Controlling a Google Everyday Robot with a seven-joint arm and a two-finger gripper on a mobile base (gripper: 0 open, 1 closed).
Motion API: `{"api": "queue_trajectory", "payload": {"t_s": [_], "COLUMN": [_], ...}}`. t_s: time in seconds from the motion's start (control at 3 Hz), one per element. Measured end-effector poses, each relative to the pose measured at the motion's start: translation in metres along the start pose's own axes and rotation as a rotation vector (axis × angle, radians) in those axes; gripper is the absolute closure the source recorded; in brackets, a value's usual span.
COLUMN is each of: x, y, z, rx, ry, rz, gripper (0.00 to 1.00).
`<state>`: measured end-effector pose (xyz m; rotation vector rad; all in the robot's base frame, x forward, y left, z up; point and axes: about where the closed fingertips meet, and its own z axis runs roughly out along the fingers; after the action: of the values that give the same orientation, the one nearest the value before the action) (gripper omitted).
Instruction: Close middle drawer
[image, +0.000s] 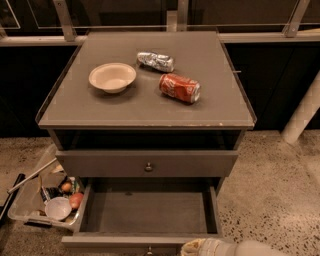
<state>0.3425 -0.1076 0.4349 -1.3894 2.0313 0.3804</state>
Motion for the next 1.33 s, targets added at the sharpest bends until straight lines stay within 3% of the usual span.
{"api": "queue_trajectory", "payload": {"t_s": [0.67, 1.33], "x": [0.003, 0.003], "y": [0.006, 0.006], "z": [0.029, 0.030], "rx": [-0.050, -0.052], "ry": [-0.008, -0.008], "rz": [-0.030, -0.030], "gripper": [1.00, 0.58]}}
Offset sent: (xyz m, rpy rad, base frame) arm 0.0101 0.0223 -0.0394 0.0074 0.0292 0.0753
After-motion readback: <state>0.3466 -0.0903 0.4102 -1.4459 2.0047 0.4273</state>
